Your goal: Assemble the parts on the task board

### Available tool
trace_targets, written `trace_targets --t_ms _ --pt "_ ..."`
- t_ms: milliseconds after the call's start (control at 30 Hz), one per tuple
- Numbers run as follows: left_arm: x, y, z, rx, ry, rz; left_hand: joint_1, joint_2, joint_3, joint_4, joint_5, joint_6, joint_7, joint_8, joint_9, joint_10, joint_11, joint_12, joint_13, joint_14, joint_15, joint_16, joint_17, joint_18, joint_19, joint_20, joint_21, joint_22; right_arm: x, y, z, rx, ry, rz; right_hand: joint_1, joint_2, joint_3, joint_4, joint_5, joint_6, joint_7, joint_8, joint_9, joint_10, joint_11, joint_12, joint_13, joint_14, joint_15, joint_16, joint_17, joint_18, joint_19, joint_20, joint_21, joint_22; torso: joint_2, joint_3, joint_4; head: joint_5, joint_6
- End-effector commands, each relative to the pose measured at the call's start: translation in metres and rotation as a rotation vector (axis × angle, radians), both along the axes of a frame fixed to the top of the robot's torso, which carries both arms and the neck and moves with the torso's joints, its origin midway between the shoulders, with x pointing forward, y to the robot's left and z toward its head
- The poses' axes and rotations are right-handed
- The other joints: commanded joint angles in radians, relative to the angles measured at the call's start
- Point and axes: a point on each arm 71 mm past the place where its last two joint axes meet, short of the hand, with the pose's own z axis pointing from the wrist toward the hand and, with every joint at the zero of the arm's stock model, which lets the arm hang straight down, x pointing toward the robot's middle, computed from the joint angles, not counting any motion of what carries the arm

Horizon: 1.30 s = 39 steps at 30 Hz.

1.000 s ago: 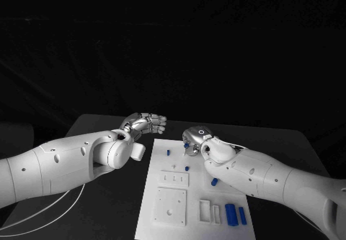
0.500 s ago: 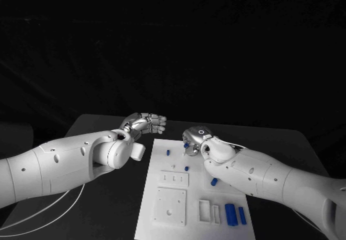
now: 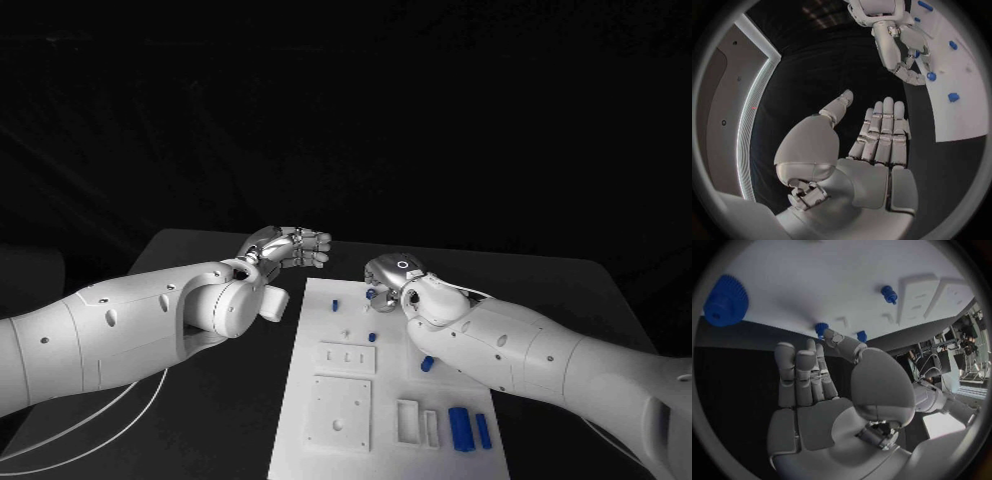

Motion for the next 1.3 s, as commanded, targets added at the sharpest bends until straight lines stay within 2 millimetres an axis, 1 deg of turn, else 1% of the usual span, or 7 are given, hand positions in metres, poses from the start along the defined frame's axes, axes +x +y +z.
trace_targets --t_ms 33,500,1067,1133,1200,1233,1300 --pt "0.000 -0.002 0.002 -0.007 -0.004 -0.009 -0.003 -0.006 0.003 -0.001 0.002 0.008 0.010 -0.007 -0.001 -0.001 0.004 -0.006 -0.001 0.000 0.003 -0.006 0.001 0.020 -0.007 -0.001 0.007 0.023 0.000 -0.002 0.001 0.019 -0.012 0.002 0.000 -0.016 -0.002 0.009 0.006 -0.010 0.004 -0.006 -0.003 -0.016 0.005 -0.002 -0.006 -0.001 0.008 -0.003 -0.004 0.095 0.008 0.000 -0.007 -0.002 0.000 -0.0002 -0.0006 0.001 0.001" --pt "0.000 0.009 0.002 -0.001 -0.014 0.014 -0.003 -0.006 0.004 -0.001 0.002 0.008 0.009 -0.007 -0.001 -0.001 0.004 -0.007 -0.001 0.000 0.003 -0.006 0.001 0.020 -0.007 -0.001 0.007 0.023 -0.014 -0.036 0.033 0.148 -0.027 0.042 0.003 -0.034 -0.001 0.027 0.008 0.009 -0.004 0.004 0.000 0.022 -0.005 0.017 -0.006 0.003 -0.001 0.002 -0.011 0.095 0.016 0.008 -0.008 0.001 -0.002 0.0023 -0.0074 -0.002 0.017" --pt "0.001 0.019 0.003 0.027 -0.046 0.024 0.000 -0.004 0.005 -0.001 0.003 0.013 0.008 -0.007 -0.001 0.017 -0.002 -0.002 0.003 0.003 0.002 -0.007 0.003 0.020 -0.007 -0.002 0.010 0.023 -0.008 -0.126 0.045 0.210 0.040 -0.058 -0.039 -0.048 -0.143 0.027 0.083 -0.038 -0.001 -0.016 -0.005 0.164 -0.053 0.091 0.100 0.000 -0.049 0.028 -0.006 0.095 0.010 -0.008 0.014 0.026 -0.007 0.0241 -0.0314 0.009 0.023" --pt "0.001 0.019 0.003 0.027 -0.046 0.023 0.000 -0.004 0.005 -0.001 0.003 0.013 0.008 -0.007 -0.001 0.016 -0.002 -0.003 0.002 0.003 0.002 -0.007 0.003 0.020 -0.007 -0.002 0.010 0.023 -0.006 -0.128 0.042 0.200 0.077 -0.068 -0.048 -0.060 -0.180 0.024 0.116 -0.035 -0.029 -0.013 -0.002 0.294 -0.085 0.210 0.204 0.000 -0.072 0.042 0.005 0.095 0.018 -0.016 0.025 0.033 -0.007 0.0245 -0.0314 0.006 0.025" --pt "0.001 0.019 0.003 0.027 -0.047 0.023 0.000 -0.004 0.005 -0.001 0.003 0.013 0.008 -0.007 -0.001 0.015 -0.001 -0.004 0.002 0.003 0.002 -0.007 0.003 0.020 -0.007 -0.002 0.010 0.023 -0.005 -0.131 0.041 0.200 0.096 -0.076 -0.043 0.000 -0.237 0.016 0.145 -0.034 -0.054 -0.016 0.001 0.170 -0.102 0.521 0.510 -0.007 -0.095 0.047 0.020 0.095 0.023 -0.030 0.015 0.033 -0.007 0.0238 -0.0313 0.005 0.024" --pt "0.001 0.019 0.003 0.027 -0.047 0.022 0.000 -0.004 0.005 -0.001 0.003 0.013 0.008 -0.007 -0.001 0.014 -0.001 -0.004 0.002 0.003 0.002 -0.007 0.004 0.020 -0.007 -0.002 0.010 0.023 -0.004 -0.132 0.040 0.194 0.106 -0.079 -0.049 -0.051 -0.244 0.011 0.122 -0.033 -0.050 -0.018 0.000 0.155 -0.095 0.643 0.616 0.001 -0.070 0.057 0.028 0.095 0.029 -0.028 0.025 0.039 -0.007 0.0244 -0.0317 0.004 0.024" --pt "0.001 0.018 0.003 0.026 -0.046 0.020 0.000 -0.004 0.005 -0.001 0.003 0.013 0.008 -0.007 -0.001 0.014 -0.001 -0.004 0.002 0.003 0.002 -0.007 0.004 0.020 -0.007 -0.002 0.010 0.023 0.000 -0.134 0.037 0.192 0.141 -0.089 -0.055 -0.034 -0.233 0.010 0.134 -0.035 -0.038 -0.025 -0.003 0.044 -0.094 0.848 0.812 0.001 -0.076 0.087 0.059 0.095 0.028 -0.031 0.046 0.055 -0.007 0.0221 -0.0305 0.001 0.025"
